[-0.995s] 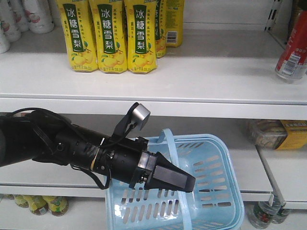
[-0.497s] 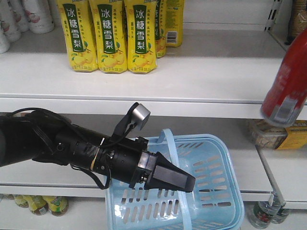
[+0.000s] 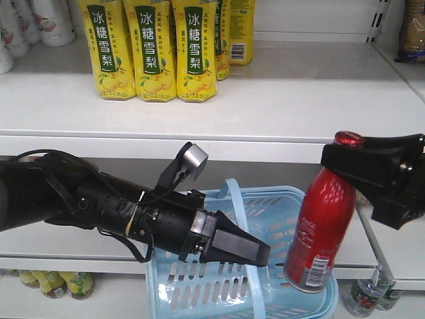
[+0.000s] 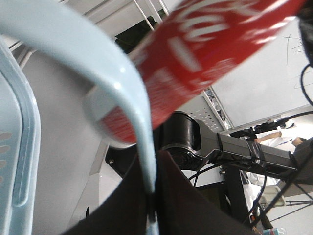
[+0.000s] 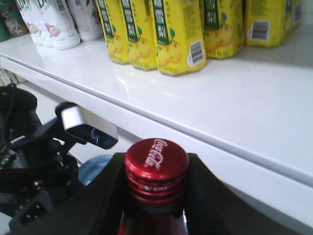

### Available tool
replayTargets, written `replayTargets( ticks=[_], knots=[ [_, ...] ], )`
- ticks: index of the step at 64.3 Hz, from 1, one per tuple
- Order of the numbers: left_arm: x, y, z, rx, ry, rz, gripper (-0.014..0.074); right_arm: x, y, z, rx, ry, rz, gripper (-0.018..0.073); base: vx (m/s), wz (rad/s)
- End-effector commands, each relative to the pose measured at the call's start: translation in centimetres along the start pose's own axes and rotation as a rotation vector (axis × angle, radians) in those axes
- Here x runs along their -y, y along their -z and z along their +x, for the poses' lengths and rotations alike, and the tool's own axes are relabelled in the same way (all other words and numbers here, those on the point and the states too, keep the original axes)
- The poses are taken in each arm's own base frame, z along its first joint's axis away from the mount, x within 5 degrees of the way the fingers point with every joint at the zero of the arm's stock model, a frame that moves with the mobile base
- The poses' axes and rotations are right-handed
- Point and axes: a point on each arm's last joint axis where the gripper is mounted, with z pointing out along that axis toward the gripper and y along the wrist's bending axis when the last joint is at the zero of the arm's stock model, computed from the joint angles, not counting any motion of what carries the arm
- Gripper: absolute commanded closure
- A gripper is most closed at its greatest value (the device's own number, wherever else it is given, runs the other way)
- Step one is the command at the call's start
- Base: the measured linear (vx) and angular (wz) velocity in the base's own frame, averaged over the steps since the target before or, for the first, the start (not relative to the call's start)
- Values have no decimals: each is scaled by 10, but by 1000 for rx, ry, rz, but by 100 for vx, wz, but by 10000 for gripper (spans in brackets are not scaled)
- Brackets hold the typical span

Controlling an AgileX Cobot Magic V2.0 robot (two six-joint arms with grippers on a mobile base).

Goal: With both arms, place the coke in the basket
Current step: 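Grasp the Coca-Cola bottle by its neck and lift it off the shelf, then lower the bottle into the basket held by the left gripper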

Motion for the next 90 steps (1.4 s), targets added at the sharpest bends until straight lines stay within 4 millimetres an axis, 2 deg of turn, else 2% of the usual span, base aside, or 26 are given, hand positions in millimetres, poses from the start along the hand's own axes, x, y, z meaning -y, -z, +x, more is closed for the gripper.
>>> replayTargets(
  ticks=[1,16,48,65,77,90],
  knots=[
    [39,7,0,-25,-51,218,601,8,-5,-1,-9,20,18,564,0,0],
    [39,7,0,-25,-51,218,601,24,-27,15,-98,-27,3,564,0,0],
    [39,7,0,-25,-51,218,601,32,-90,54,-287,-13,12,564,0,0],
    [39,7,0,-25,-51,218,601,41,-112,76,-373,-26,60,552,0,0],
    [39,7,0,-25,-51,218,601,43,-115,79,-387,-34,60,428,0,0],
    [39,7,0,-25,-51,218,601,44,-115,79,-385,-38,73,146,0,0]
  ],
)
